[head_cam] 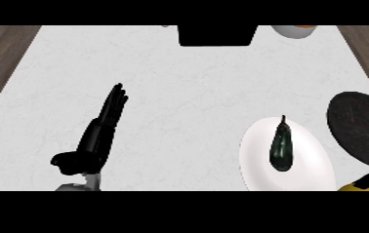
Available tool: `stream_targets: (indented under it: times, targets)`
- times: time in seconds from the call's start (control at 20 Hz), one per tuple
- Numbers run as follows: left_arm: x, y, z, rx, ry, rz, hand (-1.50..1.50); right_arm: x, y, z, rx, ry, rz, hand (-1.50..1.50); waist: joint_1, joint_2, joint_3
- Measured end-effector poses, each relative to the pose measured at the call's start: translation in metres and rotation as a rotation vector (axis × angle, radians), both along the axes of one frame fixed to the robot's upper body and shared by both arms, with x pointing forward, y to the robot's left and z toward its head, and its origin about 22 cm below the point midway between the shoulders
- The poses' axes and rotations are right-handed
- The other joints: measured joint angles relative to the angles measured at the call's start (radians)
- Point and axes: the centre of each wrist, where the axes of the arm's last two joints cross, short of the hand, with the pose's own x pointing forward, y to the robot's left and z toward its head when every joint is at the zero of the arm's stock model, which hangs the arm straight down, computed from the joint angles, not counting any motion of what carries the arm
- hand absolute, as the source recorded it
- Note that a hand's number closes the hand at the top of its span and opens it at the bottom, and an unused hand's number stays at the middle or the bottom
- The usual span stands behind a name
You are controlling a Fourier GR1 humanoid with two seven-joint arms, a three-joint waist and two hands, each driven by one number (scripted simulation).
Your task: Pick the lemon from the plate and place it in the pan
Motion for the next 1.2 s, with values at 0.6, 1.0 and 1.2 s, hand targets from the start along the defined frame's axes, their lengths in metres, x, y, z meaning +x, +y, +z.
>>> stream_targets:
  times: [0.6,1.0,1.2]
  targets:
    - [0.006,-0.001,0.003,0.0,-0.006,-0.022,0.0,0.074,-0.096,-0.035,-0.054,-0.159,-0.218,1.5,0.016,0.004,0.001]
    - [0.01,-0.006,0.001,-0.005,-0.008,-0.024,0.0,0.136,-0.148,-0.045,0.002,-0.264,-0.305,1.5,0.025,0.006,0.002]
    - [0.013,-0.006,-0.002,-0.003,-0.013,-0.022,0.0,0.154,-0.169,-0.051,0.013,-0.279,-0.311,1.5,0.026,0.007,0.002]
